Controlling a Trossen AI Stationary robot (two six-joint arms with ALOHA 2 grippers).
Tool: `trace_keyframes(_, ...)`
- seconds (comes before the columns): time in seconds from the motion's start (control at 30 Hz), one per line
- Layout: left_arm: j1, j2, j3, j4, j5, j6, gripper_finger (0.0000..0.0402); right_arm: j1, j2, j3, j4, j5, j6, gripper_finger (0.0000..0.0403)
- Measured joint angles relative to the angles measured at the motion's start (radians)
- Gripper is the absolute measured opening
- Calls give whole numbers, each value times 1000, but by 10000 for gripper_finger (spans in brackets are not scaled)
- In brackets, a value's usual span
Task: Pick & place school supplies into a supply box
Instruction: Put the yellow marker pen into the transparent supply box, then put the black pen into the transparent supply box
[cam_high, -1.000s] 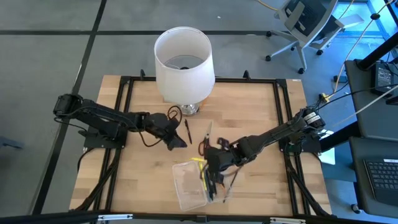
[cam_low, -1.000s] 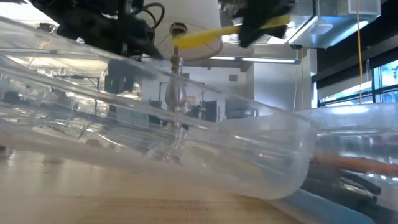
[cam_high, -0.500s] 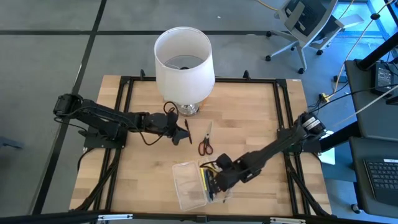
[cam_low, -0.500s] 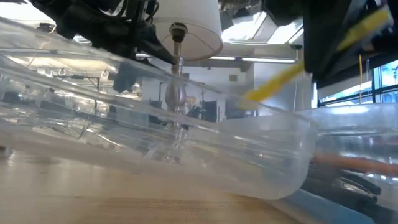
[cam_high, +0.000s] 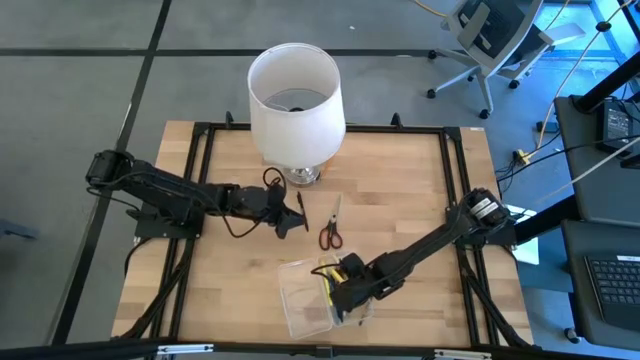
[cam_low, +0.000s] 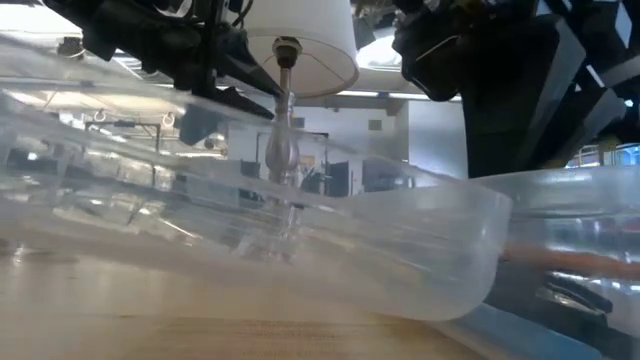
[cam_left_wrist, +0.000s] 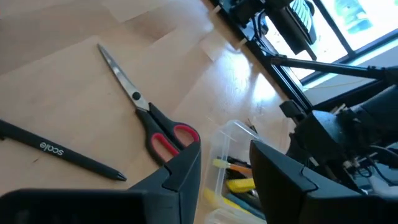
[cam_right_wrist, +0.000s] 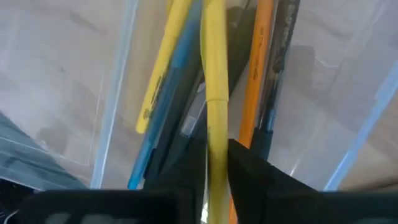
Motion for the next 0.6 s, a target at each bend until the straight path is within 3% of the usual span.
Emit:
trace_keyframes(0.37,-19,0,0,-4,-20,2,129,0,0,0,48,-8,-11,82)
trace_keyframes(0.6,-19,0,0,-4,-18,139,129,0,-45,0,-13,-8,-86,82)
